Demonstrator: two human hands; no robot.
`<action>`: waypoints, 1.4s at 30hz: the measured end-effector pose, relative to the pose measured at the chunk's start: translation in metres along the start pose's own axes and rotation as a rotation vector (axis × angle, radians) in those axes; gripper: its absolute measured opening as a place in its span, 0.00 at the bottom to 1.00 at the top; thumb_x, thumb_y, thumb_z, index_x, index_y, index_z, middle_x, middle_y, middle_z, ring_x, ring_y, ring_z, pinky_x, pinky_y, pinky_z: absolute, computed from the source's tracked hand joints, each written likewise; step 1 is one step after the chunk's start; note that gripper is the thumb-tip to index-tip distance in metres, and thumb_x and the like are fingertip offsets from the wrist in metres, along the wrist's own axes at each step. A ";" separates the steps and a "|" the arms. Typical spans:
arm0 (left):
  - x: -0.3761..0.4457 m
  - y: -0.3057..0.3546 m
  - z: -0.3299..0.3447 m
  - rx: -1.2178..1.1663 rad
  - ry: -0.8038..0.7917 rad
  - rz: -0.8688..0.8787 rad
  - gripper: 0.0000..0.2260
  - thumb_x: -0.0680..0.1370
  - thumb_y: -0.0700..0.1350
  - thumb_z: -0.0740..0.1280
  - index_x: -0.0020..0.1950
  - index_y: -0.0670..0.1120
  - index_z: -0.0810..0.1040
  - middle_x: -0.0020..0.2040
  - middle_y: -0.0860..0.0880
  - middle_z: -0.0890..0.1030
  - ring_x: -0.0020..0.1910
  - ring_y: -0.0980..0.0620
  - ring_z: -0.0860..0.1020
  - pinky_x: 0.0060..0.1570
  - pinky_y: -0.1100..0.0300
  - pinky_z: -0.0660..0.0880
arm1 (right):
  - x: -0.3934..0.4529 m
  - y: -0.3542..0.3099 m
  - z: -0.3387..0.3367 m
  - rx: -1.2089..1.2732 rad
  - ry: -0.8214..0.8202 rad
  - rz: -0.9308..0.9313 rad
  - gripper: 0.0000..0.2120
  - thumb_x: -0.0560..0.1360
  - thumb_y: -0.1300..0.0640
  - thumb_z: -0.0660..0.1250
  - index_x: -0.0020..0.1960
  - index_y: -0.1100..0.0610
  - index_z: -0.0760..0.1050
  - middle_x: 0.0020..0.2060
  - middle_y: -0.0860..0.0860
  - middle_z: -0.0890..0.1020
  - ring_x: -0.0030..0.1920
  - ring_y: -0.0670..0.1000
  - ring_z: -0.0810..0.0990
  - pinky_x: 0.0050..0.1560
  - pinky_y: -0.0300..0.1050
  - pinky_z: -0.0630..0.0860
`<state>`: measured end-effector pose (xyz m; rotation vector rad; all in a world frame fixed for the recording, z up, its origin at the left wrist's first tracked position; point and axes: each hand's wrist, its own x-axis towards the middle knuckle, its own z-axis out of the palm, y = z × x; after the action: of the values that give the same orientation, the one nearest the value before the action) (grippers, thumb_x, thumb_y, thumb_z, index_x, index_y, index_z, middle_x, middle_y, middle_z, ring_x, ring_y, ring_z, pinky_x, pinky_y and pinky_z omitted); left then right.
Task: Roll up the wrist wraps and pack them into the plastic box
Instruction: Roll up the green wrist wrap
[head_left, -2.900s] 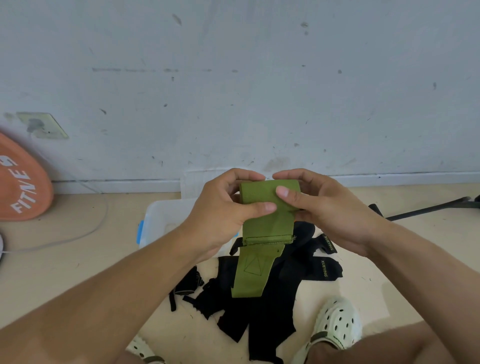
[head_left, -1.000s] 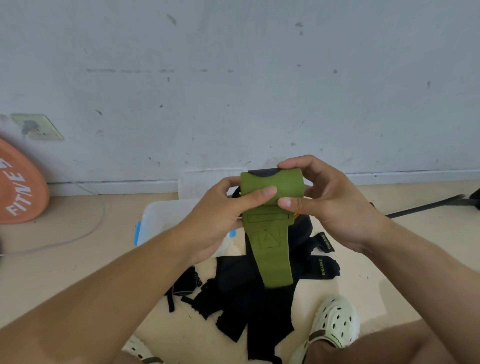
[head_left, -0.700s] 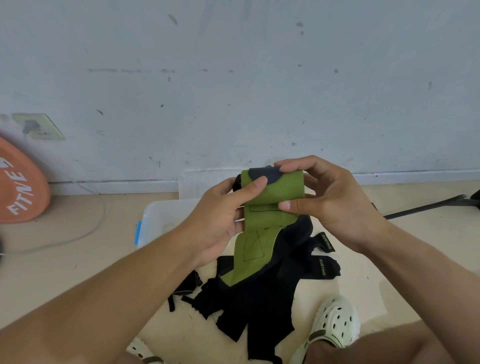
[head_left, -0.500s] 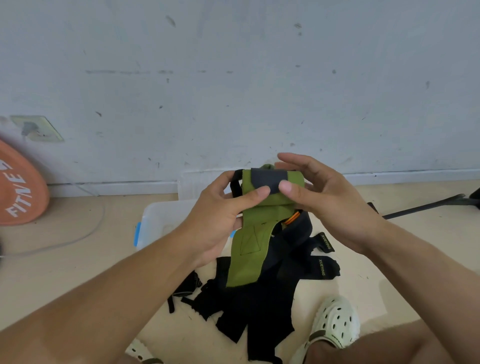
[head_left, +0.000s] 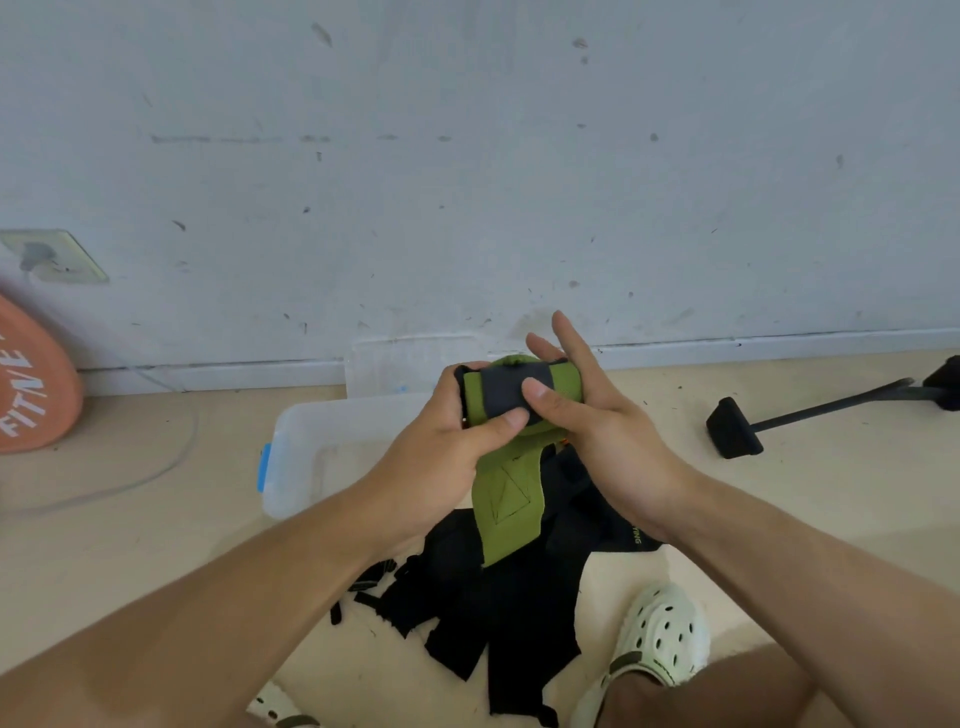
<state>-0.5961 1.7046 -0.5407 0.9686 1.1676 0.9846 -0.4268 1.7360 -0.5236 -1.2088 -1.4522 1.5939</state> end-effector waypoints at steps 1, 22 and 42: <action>0.000 0.000 -0.002 0.010 -0.008 0.000 0.22 0.74 0.49 0.71 0.68 0.52 0.74 0.62 0.52 0.84 0.64 0.52 0.81 0.70 0.44 0.74 | 0.001 0.001 -0.001 -0.002 -0.008 0.007 0.35 0.81 0.52 0.67 0.81 0.35 0.53 0.72 0.31 0.69 0.68 0.33 0.73 0.69 0.37 0.72; 0.005 0.022 -0.010 -0.120 0.029 -0.119 0.24 0.72 0.58 0.74 0.62 0.45 0.79 0.61 0.44 0.85 0.58 0.45 0.84 0.63 0.41 0.80 | -0.001 -0.014 -0.018 -0.087 -0.015 -0.057 0.17 0.73 0.60 0.77 0.60 0.50 0.79 0.56 0.53 0.83 0.54 0.59 0.83 0.48 0.45 0.84; 0.005 0.018 -0.016 -0.003 0.039 0.059 0.27 0.67 0.24 0.77 0.58 0.49 0.80 0.54 0.47 0.84 0.53 0.43 0.85 0.55 0.49 0.83 | 0.005 -0.014 -0.024 -0.006 -0.175 0.148 0.25 0.72 0.47 0.73 0.66 0.54 0.78 0.59 0.56 0.85 0.59 0.58 0.85 0.66 0.62 0.78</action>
<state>-0.6132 1.7154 -0.5267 0.9902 1.1748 1.0561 -0.4080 1.7515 -0.5096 -1.2303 -1.5053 1.8357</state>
